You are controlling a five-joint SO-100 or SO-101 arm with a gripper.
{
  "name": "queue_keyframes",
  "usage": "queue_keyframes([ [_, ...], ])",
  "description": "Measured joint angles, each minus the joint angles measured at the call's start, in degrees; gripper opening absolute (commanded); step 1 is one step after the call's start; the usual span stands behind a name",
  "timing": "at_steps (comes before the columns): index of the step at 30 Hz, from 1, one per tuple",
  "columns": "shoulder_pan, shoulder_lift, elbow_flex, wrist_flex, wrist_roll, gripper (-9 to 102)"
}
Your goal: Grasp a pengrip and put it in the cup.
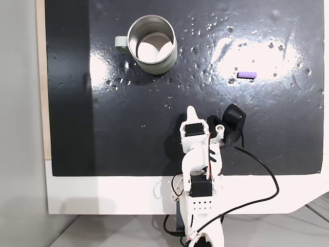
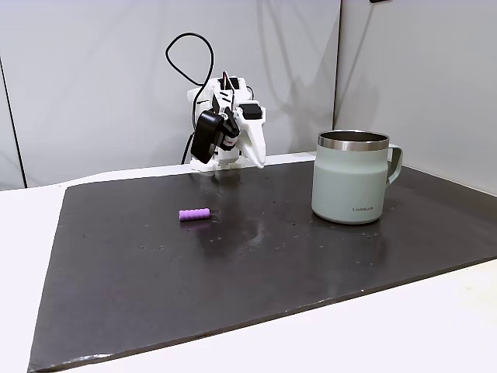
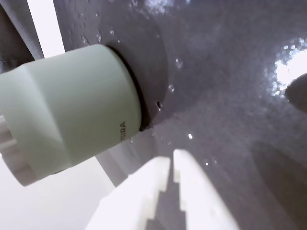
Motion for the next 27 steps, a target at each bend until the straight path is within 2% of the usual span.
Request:
queue_keyframes([
  [16,-0.35,0.0,-0.79,0.0,-0.18,0],
  [19,2.29,-0.44,-3.78,0.0,0.62,0],
  [23,4.04,-6.77,-9.93,0.0,1.23,0],
  [27,5.45,-20.13,-20.13,0.0,4.04,0],
])
